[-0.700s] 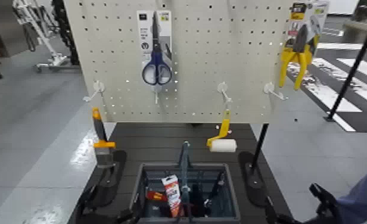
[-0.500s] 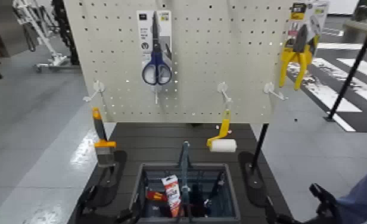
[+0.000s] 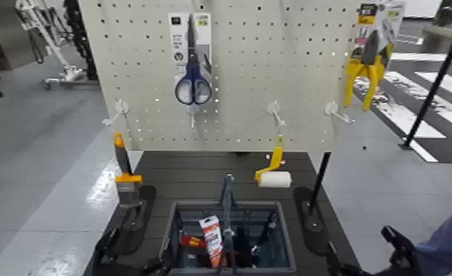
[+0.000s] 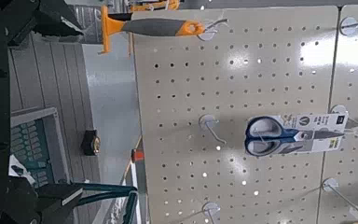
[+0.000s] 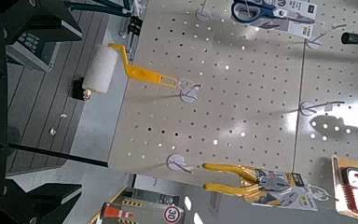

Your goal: Put the yellow paint brush into the crate.

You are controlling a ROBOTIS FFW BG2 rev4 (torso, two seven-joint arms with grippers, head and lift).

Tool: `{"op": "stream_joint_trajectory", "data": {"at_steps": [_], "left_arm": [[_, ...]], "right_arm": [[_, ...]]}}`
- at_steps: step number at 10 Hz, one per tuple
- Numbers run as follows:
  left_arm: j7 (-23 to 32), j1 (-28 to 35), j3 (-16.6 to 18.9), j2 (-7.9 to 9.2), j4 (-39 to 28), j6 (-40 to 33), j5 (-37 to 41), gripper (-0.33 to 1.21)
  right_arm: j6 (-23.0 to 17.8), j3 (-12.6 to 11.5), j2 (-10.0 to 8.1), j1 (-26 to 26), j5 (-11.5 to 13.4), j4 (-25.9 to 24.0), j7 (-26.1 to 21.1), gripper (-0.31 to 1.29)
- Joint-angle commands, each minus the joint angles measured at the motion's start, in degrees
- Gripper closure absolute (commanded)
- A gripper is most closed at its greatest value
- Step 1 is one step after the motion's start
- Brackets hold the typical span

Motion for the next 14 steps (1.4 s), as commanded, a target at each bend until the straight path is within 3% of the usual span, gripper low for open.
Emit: {"op": "stream_joint_trajectory", "data": {"at_steps": [1, 3, 7, 9, 11, 14], "left_arm": [[-0.5, -0.16, 0.89, -6.06, -0.17, 0.94, 0.78, 0.11], [-0.85, -0.78, 2.83, -6.15, -0.26, 2.26, 2.01, 0.11], [-7.8, -4.29, 9.51, -6.24, -0.61, 8.23, 5.44, 0.11], [-12.1, -6.4, 11.7, -5.18, -1.14, 14.12, 7.19, 0.13], [-17.9, -9.74, 13.2, -2.81, -0.52, 19.92, 10.62, 0.15], [-23.18, -14.13, 16.19, -1.4, 2.46, 22.74, 12.47, 0.15]], "right_arm": [[0.0, 0.0, 0.0, 0.08, 0.0, 0.0, 0.0, 0.15], [0.18, 0.0, 0.0, -0.01, 0.0, 0.0, 0.0, 0.15], [1.41, 0.09, 0.26, -0.71, -0.53, 0.17, 1.23, 0.15], [1.67, 0.18, 0.26, -0.97, -0.61, 0.35, 1.5, 0.15], [1.85, 0.26, 0.35, -1.32, -0.7, 0.53, 1.85, 0.15], [2.11, 0.53, 0.53, -1.68, -0.79, 0.7, 2.2, 0.15]]}}
